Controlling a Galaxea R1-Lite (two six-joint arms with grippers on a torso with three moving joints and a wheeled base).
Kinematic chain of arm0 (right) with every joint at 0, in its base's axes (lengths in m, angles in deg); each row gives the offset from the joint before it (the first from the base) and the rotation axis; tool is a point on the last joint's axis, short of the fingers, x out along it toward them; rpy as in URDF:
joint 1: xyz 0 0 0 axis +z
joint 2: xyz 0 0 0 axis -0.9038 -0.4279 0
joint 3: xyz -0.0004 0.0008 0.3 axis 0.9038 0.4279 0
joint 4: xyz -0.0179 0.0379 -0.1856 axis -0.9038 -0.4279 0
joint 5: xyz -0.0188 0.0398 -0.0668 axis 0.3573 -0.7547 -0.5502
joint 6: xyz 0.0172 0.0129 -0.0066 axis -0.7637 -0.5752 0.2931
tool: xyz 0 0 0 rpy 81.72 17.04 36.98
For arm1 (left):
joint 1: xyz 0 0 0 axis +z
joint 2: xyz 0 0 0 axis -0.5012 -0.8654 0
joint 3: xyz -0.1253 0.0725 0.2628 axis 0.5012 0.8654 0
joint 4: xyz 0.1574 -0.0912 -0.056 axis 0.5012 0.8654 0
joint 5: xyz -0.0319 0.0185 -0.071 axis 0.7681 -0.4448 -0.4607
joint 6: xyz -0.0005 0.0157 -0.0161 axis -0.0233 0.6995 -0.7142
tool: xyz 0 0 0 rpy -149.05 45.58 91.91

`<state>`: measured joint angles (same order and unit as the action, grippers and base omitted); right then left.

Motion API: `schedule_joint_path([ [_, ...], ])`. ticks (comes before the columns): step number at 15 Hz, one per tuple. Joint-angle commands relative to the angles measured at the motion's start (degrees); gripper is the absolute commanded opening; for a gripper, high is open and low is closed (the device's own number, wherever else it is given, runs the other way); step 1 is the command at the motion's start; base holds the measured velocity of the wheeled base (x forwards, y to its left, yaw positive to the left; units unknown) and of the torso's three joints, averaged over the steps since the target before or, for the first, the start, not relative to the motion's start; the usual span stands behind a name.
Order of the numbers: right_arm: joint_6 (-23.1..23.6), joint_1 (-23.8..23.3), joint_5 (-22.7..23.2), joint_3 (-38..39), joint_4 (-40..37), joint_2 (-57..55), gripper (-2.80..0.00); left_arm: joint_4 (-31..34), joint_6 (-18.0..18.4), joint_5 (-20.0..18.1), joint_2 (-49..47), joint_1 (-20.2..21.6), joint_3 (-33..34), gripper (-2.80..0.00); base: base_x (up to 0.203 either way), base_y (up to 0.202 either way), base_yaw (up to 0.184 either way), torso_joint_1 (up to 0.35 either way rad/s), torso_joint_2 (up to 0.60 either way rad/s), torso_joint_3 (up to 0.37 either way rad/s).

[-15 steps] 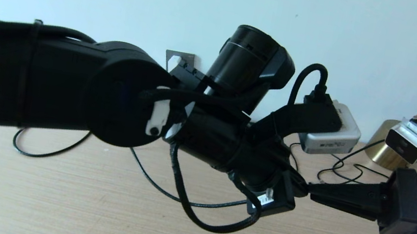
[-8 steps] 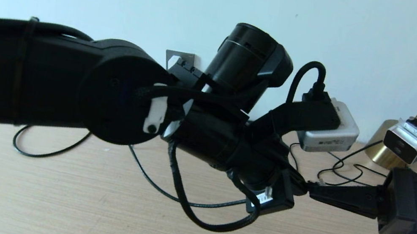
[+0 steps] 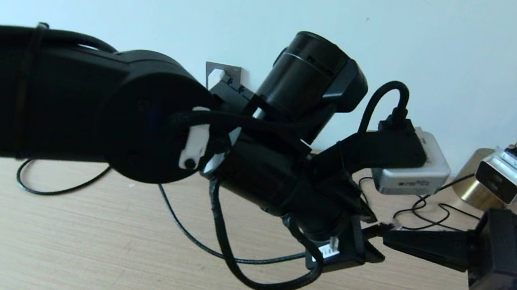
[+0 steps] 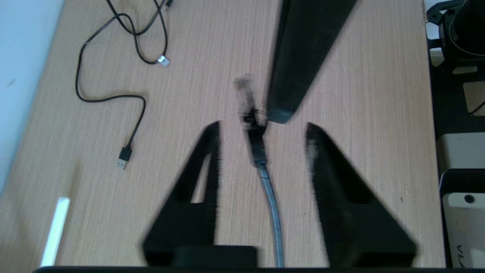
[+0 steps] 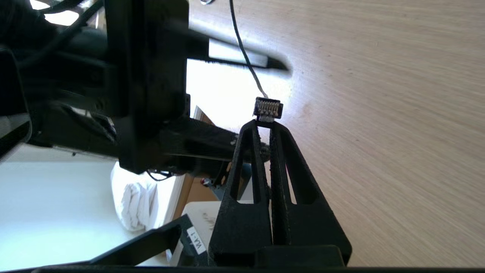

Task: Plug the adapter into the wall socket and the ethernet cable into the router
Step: Hand it to the other hand

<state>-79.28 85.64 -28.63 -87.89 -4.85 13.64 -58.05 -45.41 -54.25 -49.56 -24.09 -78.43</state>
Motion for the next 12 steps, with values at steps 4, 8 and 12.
schedule_joint_path([
  [4,-1.96,-0.04,0.22,0.81,-0.26,2.56,-2.80,-0.33,0.76,0.59,3.20,0.02,0.99,0.00,0.000,0.000,0.000,0.000,0.00,0.000],
  [8,-11.64,-0.33,0.64,-0.28,-0.12,4.53,-2.80,-4.46,2.45,4.96,11.06,-0.31,7.47,0.00,0.000,0.000,0.000,0.000,0.00,0.000],
  [12,-21.14,-1.96,1.33,-1.64,0.26,4.20,-2.80,-26.38,10.62,11.01,14.25,-0.58,18.87,0.00,0.000,0.000,0.000,0.000,0.00,0.000],
])
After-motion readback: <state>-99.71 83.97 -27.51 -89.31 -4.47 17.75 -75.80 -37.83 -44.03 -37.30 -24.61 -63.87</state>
